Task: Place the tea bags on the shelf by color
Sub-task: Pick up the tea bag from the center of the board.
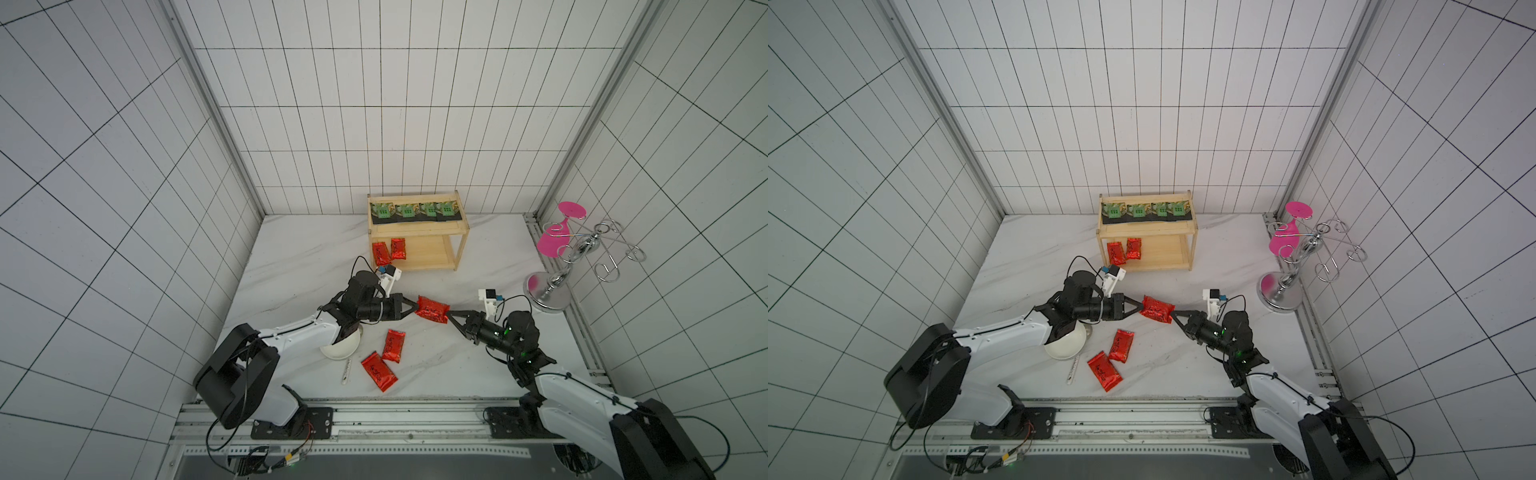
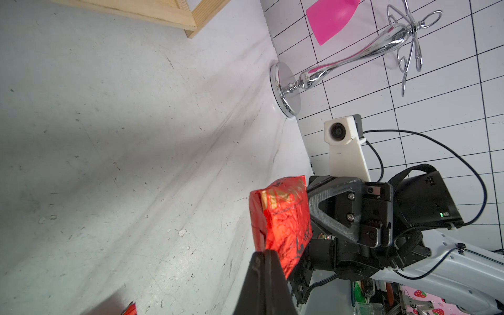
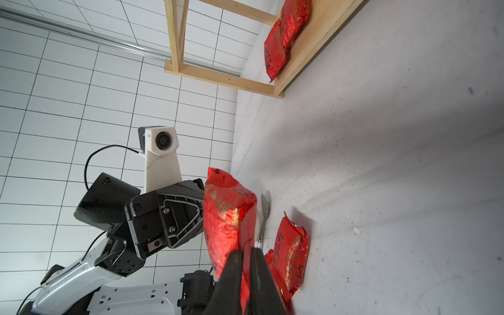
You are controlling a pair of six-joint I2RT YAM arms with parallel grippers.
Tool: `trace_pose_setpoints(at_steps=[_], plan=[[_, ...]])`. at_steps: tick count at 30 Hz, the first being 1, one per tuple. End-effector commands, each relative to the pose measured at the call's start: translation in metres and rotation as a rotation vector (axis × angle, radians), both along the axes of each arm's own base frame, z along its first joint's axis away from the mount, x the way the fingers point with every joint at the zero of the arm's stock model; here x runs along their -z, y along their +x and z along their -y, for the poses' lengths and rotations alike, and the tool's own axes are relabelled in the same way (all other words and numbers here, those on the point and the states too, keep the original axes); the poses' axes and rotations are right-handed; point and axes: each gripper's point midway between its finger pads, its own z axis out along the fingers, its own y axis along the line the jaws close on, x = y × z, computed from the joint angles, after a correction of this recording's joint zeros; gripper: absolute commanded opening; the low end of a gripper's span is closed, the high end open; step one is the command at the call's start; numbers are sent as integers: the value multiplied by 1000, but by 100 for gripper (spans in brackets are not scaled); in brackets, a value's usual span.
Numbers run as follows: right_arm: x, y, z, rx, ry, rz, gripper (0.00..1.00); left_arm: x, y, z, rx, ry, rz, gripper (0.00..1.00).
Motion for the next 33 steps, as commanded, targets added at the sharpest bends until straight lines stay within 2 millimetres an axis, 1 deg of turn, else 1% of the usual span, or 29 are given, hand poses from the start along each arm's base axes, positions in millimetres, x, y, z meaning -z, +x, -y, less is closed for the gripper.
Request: trace_pose_setpoints(at_steps=[1, 5, 9, 11, 19, 22, 24, 29, 32, 33], plan=[[-4, -6, -2, -22, 18, 18, 0, -11, 4, 2, -4, -27, 30, 0], [-4, -7, 0, -25, 18, 5, 0, -10, 4, 1, -7, -26, 28, 0], [5, -6, 10, -10, -7, -29, 0, -9, 6, -6, -23, -29, 25, 0], [7, -7, 11, -10, -21, -34, 0, -10, 5, -8, -27, -36, 30, 0], [-2, -2, 6, -20, -10, -24, 0, -13, 4, 1, 1, -54, 33, 0], [-5, -1, 6, -23, 10, -27, 1, -15, 3, 0, 0, -59, 36, 0], [-8, -2, 7, -20, 21, -20, 9, -15, 3, -2, -5, -55, 40, 0], [-25, -1, 11, -2, 38, 18, 28, -15, 2, -4, -6, -56, 41, 0], [-34, 1, 9, -5, 50, 30, 45, -18, 2, -4, -6, -63, 42, 0], [-36, 2, 7, -12, 55, 30, 49, -20, 1, -3, -2, -71, 45, 0]])
